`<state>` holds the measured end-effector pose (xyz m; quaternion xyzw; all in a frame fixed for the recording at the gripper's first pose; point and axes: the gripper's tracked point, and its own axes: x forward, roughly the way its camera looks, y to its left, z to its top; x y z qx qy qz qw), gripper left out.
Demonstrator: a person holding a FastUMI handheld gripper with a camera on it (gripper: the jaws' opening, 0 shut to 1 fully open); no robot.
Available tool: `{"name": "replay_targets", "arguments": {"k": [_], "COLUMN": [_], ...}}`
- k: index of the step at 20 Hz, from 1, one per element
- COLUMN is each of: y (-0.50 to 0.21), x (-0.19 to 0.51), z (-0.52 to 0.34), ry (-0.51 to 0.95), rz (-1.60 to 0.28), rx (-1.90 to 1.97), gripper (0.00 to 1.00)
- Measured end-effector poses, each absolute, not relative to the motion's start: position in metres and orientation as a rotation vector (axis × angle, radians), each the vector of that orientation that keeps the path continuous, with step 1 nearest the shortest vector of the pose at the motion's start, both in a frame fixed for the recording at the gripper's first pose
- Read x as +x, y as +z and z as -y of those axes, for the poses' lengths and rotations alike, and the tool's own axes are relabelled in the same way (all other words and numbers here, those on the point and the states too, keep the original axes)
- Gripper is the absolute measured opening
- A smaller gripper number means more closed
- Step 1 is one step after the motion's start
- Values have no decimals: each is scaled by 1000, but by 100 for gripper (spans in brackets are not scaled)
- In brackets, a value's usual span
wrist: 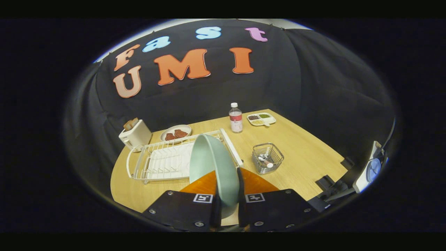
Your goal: Take the plate from the dish rack, then take the spoon from the basket and place it into the plate.
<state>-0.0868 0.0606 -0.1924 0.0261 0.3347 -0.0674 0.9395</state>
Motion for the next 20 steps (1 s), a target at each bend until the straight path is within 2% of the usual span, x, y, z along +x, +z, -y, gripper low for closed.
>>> {"name": "replay_targets", "arguments": {"k": [8,20], "y": [-245,-310], "x": [-127,-137], "z": [-75,-78], "ry": [-127,-146], "rz": [-779,-907], "rx": [189,363], "gripper": [19,19]}}
